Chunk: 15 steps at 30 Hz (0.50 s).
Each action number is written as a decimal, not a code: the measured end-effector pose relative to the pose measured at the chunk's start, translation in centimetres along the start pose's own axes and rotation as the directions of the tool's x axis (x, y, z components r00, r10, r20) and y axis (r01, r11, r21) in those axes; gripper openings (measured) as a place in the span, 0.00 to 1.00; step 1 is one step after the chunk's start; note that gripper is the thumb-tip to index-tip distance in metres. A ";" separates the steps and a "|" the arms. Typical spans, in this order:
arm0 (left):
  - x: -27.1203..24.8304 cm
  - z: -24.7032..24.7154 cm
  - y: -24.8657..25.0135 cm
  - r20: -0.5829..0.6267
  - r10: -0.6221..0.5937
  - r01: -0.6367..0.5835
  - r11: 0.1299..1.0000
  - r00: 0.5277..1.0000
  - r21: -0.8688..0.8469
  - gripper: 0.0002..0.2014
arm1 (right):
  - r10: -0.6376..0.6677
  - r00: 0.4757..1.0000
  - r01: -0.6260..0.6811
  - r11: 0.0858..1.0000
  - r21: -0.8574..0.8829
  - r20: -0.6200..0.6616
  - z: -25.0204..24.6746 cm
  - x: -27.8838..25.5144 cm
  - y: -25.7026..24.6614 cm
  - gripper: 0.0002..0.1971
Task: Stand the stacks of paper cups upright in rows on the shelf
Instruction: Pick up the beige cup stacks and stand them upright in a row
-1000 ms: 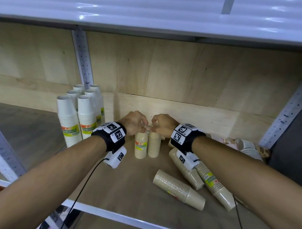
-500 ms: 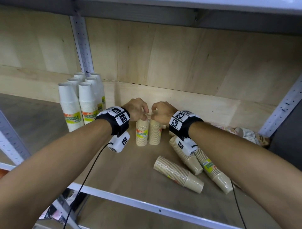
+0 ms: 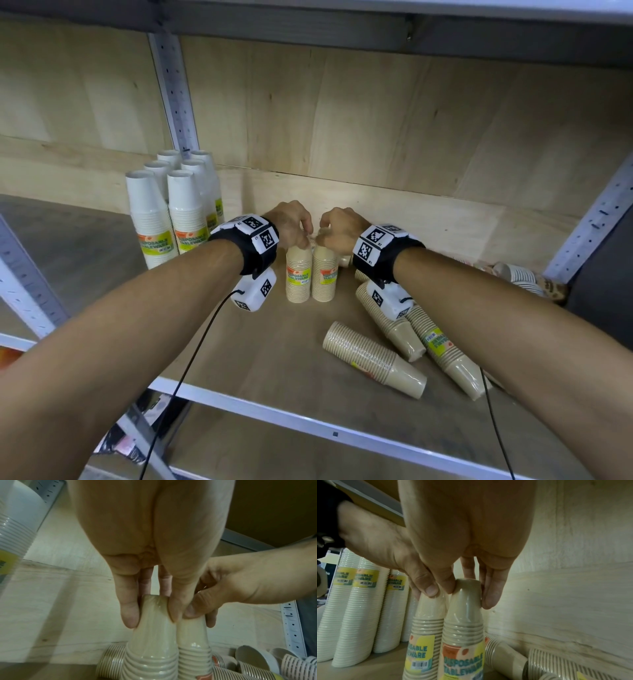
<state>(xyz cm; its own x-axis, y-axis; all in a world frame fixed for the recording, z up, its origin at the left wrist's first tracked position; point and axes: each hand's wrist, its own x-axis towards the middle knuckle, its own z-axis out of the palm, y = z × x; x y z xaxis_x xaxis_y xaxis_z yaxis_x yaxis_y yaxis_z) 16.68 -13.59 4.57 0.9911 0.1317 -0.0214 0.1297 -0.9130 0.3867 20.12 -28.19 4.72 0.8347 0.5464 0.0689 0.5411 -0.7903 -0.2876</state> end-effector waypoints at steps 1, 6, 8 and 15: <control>0.0 0.0 0.0 0.001 -0.003 0.003 1.000 1.000 -0.003 0.12 | 0.014 1.000 -0.014 1.000 0.008 -0.006 0.0 0.0 0.0 0.17; -0.2 -0.1 0.1 0.001 -0.005 0.005 1.000 1.000 -0.011 0.13 | -0.009 0.999 0.008 1.000 0.022 0.044 -0.3 0.1 0.0 0.25; -0.2 -0.1 0.2 0.005 -0.008 0.008 1.000 1.000 -0.003 0.13 | -0.060 0.993 0.059 0.998 0.009 0.105 -0.6 0.1 -0.1 0.27; -0.3 -0.7 0.9 0.058 -0.008 0.006 0.999 0.998 0.044 0.15 | -0.073 0.983 0.093 0.989 -0.113 0.169 -1.1 0.2 -0.3 0.16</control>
<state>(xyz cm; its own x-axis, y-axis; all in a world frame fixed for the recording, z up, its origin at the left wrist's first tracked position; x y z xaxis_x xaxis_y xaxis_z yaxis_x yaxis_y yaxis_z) 16.43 -14.19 5.62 0.9901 0.1164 -0.0783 0.1365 -0.9284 0.3455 20.26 -28.16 5.88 0.7638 0.6414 -0.0728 0.6241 -0.7625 -0.1702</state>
